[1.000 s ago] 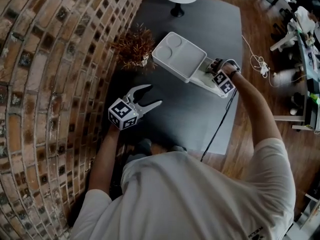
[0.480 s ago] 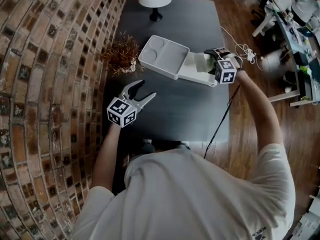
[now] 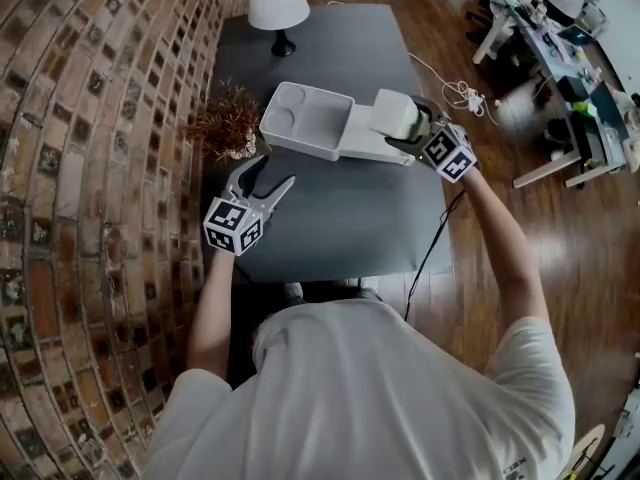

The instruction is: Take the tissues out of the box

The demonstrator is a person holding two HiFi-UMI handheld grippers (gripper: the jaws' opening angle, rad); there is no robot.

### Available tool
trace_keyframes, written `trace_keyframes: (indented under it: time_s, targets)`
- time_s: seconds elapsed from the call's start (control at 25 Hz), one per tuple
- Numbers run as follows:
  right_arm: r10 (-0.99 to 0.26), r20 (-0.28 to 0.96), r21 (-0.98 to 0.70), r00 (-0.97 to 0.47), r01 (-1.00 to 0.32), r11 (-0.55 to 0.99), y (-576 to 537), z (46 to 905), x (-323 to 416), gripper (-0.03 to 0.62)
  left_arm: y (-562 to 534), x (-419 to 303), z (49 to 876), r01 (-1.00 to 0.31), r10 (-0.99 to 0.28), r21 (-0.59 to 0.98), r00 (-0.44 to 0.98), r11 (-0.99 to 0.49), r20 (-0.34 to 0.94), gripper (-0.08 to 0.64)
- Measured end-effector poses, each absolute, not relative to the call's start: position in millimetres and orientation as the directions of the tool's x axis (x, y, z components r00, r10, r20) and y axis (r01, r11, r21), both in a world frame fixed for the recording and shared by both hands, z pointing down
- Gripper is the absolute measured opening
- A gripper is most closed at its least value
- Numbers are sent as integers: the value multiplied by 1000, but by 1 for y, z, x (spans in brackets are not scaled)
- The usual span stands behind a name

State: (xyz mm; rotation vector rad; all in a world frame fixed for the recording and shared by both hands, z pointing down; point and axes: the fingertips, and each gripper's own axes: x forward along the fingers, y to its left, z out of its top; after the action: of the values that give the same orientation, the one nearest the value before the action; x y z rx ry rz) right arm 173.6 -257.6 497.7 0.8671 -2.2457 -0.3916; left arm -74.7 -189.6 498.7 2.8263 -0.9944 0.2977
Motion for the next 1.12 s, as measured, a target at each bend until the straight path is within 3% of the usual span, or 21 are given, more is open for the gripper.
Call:
trace_keyframes:
  time_s: [0.24, 0.44, 1.12]
  targets:
    - [-803, 337, 364, -492, -718, 593, -232, 468, 183, 427, -194, -85, 475, -686, -673, 61, 725, -725, 149, 301]
    - [-885, 197, 271, -423, -844, 463, -209, 453, 188, 427, -194, -95, 460, -739, -734, 29, 672, -673, 95, 301]
    - [-979, 52, 76, -196, -977, 200, -125, 470, 177, 428, -160, -114, 456, -865, -865, 6, 501, -501, -33, 287]
